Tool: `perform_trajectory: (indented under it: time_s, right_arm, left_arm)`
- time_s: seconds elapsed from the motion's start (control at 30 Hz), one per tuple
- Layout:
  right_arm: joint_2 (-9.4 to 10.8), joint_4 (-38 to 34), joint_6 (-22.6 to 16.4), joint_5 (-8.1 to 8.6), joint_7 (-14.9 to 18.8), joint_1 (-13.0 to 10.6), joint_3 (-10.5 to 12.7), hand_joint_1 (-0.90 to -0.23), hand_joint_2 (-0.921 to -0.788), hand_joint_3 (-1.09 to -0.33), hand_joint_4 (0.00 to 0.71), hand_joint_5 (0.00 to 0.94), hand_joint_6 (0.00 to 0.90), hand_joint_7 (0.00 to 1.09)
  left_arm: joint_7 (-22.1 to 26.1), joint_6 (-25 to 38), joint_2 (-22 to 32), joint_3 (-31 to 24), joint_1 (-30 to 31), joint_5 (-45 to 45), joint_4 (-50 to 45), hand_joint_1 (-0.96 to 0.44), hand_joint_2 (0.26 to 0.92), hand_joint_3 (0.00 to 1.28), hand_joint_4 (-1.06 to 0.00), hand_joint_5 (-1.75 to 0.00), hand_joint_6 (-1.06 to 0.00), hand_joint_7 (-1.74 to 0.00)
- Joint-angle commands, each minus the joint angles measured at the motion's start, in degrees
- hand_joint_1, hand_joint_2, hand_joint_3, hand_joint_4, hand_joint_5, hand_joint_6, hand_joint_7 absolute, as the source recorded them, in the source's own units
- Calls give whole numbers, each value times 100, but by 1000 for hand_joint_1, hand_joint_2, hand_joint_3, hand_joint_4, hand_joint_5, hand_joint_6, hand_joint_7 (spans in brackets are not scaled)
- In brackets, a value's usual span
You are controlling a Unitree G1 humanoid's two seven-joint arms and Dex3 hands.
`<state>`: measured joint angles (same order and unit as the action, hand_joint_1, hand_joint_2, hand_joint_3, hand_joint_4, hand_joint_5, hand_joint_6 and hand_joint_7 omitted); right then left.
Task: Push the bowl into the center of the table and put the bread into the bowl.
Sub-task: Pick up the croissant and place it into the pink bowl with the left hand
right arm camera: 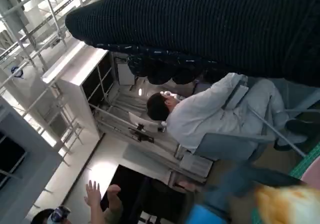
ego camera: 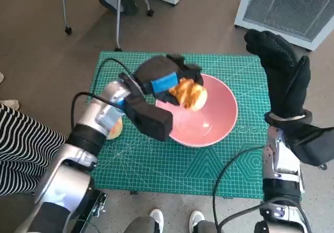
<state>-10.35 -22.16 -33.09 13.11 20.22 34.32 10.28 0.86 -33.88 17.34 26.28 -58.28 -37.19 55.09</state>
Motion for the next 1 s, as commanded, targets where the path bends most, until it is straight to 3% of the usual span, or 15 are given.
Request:
perform_trajectory:
  time_s: [0.03, 0.17, 0.23, 0.3, 0.33, 0.37, 0.4, 0.43, 0.5, 0.73, 0.77, 0.83, 1.0]
  right_arm:
    - [-48, -89, -47, -103, -78, -151, 9, -698, -921, -680, 170, 0, 56, 436]
    - [-52, -151, -97, -128, -110, -143, -5, -694, -921, -688, 170, 1, 56, 435]
    - [-50, -172, -112, -137, -122, -140, -15, -692, -921, -691, 170, 0, 55, 434]
    - [-48, -185, -122, -137, -128, -139, -22, -692, -921, -692, 169, 0, 54, 434]
    - [-47, -190, -126, -138, -131, -138, -26, -692, -921, -693, 169, 0, 54, 434]
    - [-47, -188, -125, -135, -134, -139, -28, -692, -921, -693, 169, 0, 54, 434]
    - [-45, -186, -124, -135, -138, -138, -30, -691, -921, -693, 169, 0, 54, 434]
    - [-43, -183, -121, -131, -139, -139, -31, -691, -921, -693, 169, 0, 54, 433]
    - [-37, -179, -118, -132, -141, -140, -29, -692, -921, -693, 169, 0, 54, 433]
    - [-33, -179, -119, -137, -141, -140, -26, -692, -921, -693, 169, 0, 55, 433]
    - [-23, -135, -110, -130, -142, -162, -31, -692, -921, -693, 169, 0, 55, 433]
    - [-7, -68, -98, -120, -147, -197, -40, -695, -921, -692, 169, 0, 55, 432]
    - [0, -21, -84, -96, -146, -238, -37, -697, -921, -691, 169, 0, 56, 430]
  left_arm:
    - [-78, -58, -123, 129, -242, -114, 245, 1, 921, 105, -647, -1230, -584, -1192]
    - [110, -153, -202, 145, -238, -28, 426, 1, 920, 112, -639, -1227, -576, -1212]
    - [276, -202, -232, 109, -236, 78, 512, 1, 921, 146, -600, -1266, -537, -1252]
    - [504, -198, -250, 48, -226, 204, 557, 0, 921, 227, -518, -1346, -433, -1358]
    - [614, -188, -252, 18, -219, 264, 566, 1, 888, 220, -416, -1011, -351, -1075]
    - [842, -150, -230, -35, -194, 379, 531, 1, 885, 202, -405, -843, -345, -929]
    - [1009, -124, -210, -71, -175, 467, 501, -2, 867, 154, -296, -541, -296, -662]
    - [1246, -85, -171, -126, -155, 592, 444, -9, 854, 112, -206, -346, -263, -464]
    - [1515, -38, -129, -191, -129, 733, 366, -22, 838, 71, -105, -177, -223, -282]
    - [1742, 48, -109, -256, -80, 826, 222, -35, 826, 26, -7, -12, -193, -88]
    - [2156, -41, 202, -470, 72, 1202, -236, -35, 826, 24, -6, -10, -193, -84]
    - [2736, -176, 677, -795, 320, 1756, -934, -302, 830, 23, -2, -3, -179, -63]
    - [3590, -165, 1269, -1335, 731, 2750, -1865, -470, 843, 22, 1, 0, -178, -49]
